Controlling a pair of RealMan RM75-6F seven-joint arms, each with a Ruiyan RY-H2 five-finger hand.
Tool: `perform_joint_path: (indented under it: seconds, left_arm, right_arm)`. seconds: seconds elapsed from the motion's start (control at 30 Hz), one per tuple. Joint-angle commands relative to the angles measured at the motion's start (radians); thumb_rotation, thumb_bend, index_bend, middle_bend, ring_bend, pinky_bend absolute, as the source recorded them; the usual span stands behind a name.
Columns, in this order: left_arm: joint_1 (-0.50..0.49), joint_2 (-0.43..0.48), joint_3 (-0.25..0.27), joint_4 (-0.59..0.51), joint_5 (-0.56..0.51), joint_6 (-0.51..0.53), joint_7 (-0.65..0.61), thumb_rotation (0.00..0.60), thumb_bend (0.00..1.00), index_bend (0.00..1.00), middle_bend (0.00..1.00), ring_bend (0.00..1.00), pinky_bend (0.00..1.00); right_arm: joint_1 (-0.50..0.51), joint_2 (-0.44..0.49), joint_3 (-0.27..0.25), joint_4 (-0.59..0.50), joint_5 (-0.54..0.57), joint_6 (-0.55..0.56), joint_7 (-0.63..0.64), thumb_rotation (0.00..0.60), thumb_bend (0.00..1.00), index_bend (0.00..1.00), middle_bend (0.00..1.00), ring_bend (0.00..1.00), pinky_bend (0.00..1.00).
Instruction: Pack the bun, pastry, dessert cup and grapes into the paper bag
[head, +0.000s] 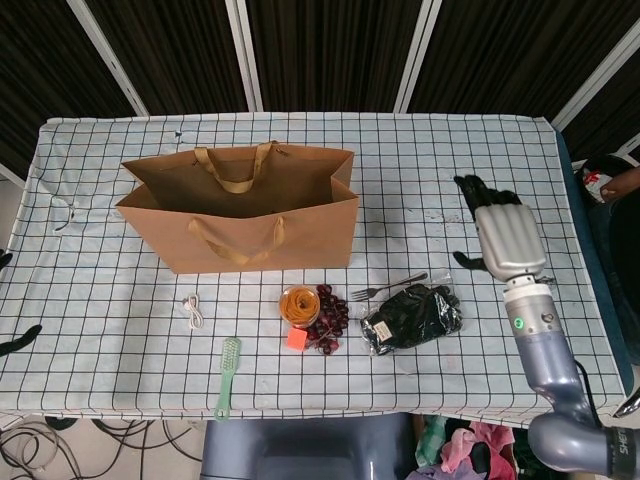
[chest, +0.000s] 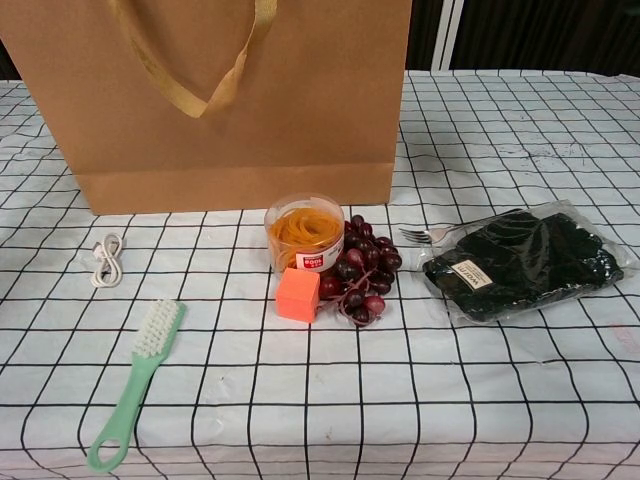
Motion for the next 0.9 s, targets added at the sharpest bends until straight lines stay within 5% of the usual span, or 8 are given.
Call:
perform_joint_path:
  seconds: [0.03,0.53,0.9]
  left_arm:
    - [-0.001,-0.001,0.0,-0.001,-0.001,-0.003,0.003,0.6,0.03,0.11,0.07,0.0,0.05]
    - [-0.001,-0.001,0.001,0.002,-0.001,-0.006,0.005,0.6,0.03,0.11,0.07,0.0,0.05]
    - [-0.004,-0.004,0.004,0.005,-0.001,-0.016,0.011,0.6,0.03,0.11,0.07,0.0,0.05]
  right_arm:
    - [-0.051,0.028,-0.074,-0.014,0.01,-0.078,0.023,0.6,0.11,0.09,0.1,0.22,0.22]
    - [-0.031,-0.238,-0.168,0.059,-0.151,-0.175,0.023,0.6,0.11,0.09,0.11,0.21,0.22]
    - [0.032,-0.457,-0.14,0.168,-0.194,-0.183,-0.007,0.6,0.12,0.08,0.07,0.14,0.21]
